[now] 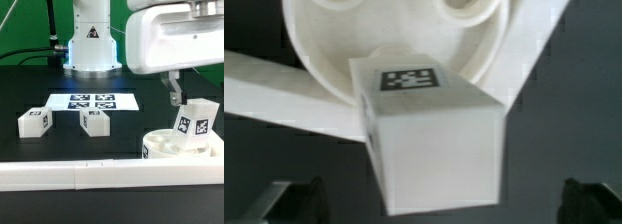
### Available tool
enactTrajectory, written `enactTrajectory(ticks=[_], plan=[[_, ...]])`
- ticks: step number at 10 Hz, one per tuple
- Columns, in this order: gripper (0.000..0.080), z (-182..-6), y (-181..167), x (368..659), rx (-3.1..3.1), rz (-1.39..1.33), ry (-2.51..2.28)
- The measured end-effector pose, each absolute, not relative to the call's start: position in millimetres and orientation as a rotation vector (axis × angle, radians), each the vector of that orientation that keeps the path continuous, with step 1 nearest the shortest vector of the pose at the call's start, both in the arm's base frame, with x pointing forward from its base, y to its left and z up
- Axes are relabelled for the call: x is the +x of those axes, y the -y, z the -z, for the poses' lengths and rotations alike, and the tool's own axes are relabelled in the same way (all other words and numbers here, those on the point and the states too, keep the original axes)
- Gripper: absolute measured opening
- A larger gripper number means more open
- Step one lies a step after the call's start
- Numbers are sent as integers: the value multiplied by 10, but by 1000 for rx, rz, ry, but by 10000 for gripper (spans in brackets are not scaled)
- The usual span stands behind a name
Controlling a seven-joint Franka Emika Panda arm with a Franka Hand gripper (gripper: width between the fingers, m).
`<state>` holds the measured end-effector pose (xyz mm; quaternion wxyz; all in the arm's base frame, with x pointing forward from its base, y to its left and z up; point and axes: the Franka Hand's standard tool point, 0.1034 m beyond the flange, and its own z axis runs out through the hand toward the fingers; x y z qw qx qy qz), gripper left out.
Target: Assemble stool
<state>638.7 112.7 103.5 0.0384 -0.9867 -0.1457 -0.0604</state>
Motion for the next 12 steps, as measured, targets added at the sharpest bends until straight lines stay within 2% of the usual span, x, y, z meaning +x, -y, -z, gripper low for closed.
enactTrajectory(ticks=[2, 5, 8, 12], plan=[[648, -1029, -1148, 6351, -3020, 45, 453], [648, -1011, -1075, 6372, -3029, 30, 476], [648, -1030, -1115, 6420, -2887, 62, 1161], [648, -1009, -1116, 6416, -2748, 68, 1509]])
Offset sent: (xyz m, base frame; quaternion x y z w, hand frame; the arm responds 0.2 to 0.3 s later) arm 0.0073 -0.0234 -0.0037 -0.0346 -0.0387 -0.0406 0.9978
